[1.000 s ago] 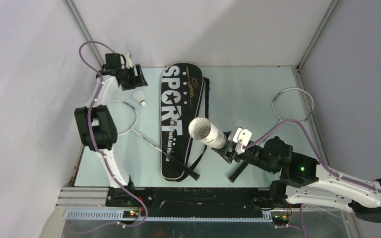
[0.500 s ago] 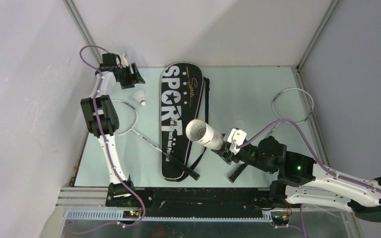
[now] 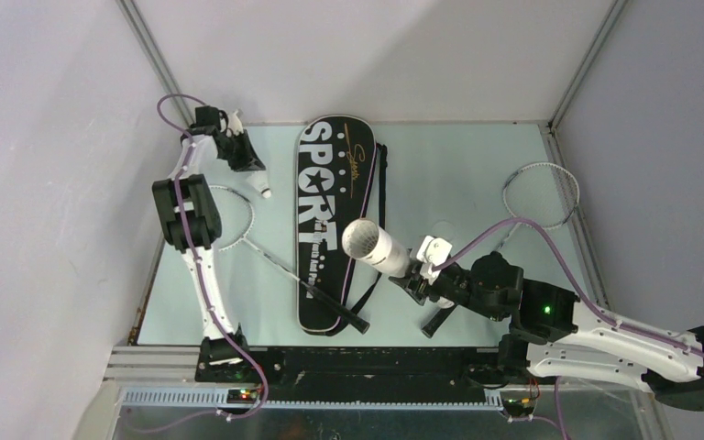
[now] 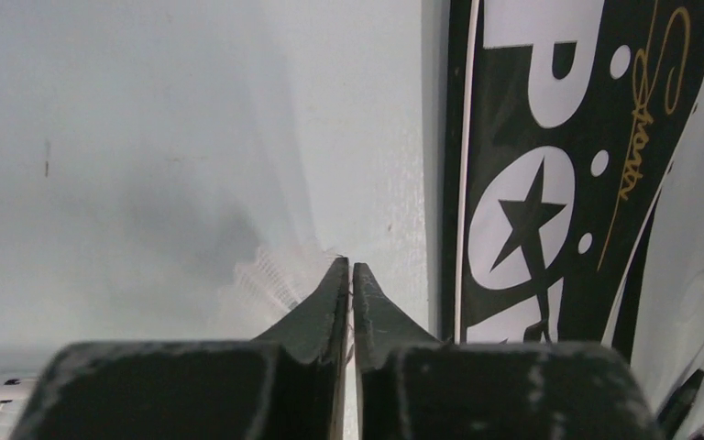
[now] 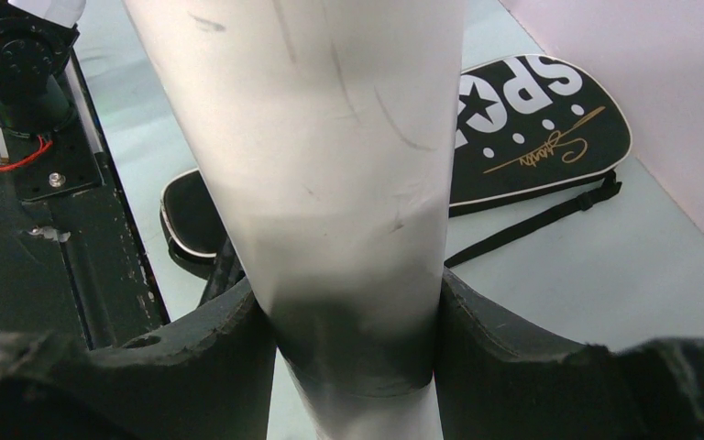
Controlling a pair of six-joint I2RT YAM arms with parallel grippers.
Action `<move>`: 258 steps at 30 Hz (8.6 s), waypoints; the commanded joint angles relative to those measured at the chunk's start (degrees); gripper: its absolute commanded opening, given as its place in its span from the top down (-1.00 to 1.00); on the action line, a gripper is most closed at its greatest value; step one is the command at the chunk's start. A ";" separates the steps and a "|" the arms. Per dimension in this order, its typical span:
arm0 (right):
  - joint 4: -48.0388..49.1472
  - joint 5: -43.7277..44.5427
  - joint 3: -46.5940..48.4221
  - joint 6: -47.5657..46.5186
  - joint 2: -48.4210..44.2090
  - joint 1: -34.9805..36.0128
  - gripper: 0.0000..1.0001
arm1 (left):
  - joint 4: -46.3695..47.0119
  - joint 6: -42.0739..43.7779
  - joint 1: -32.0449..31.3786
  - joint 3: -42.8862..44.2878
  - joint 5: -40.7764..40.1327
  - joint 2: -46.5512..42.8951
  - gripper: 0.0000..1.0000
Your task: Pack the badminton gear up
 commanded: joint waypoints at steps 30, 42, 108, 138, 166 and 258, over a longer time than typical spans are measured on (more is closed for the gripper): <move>7.29 1.97 -0.33 5.24 -0.15 -0.30 0.32 | 1.63 1.46 0.17 -15.17 -11.21 -25.28 0.03; 7.08 2.02 -0.26 2.73 0.09 -1.18 0.31 | 0.67 3.81 0.79 -5.52 -7.95 -12.34 -0.16; 4.19 -0.92 2.29 17.33 7.14 -1.62 0.30 | 10.72 -13.94 -1.93 -35.39 13.83 -66.14 1.00; 5.86 -19.92 9.58 29.04 20.81 -6.23 0.31 | 28.75 -17.80 -22.29 -55.10 29.30 -90.36 1.00; 12.21 -12.54 9.59 14.04 20.27 -1.71 0.36 | 19.41 -17.69 -31.03 -58.67 25.10 -89.85 0.97; 34.50 8.52 -4.31 46.64 10.48 -6.01 -0.54 | 27.80 0.58 -60.47 -66.57 -17.85 -85.48 0.11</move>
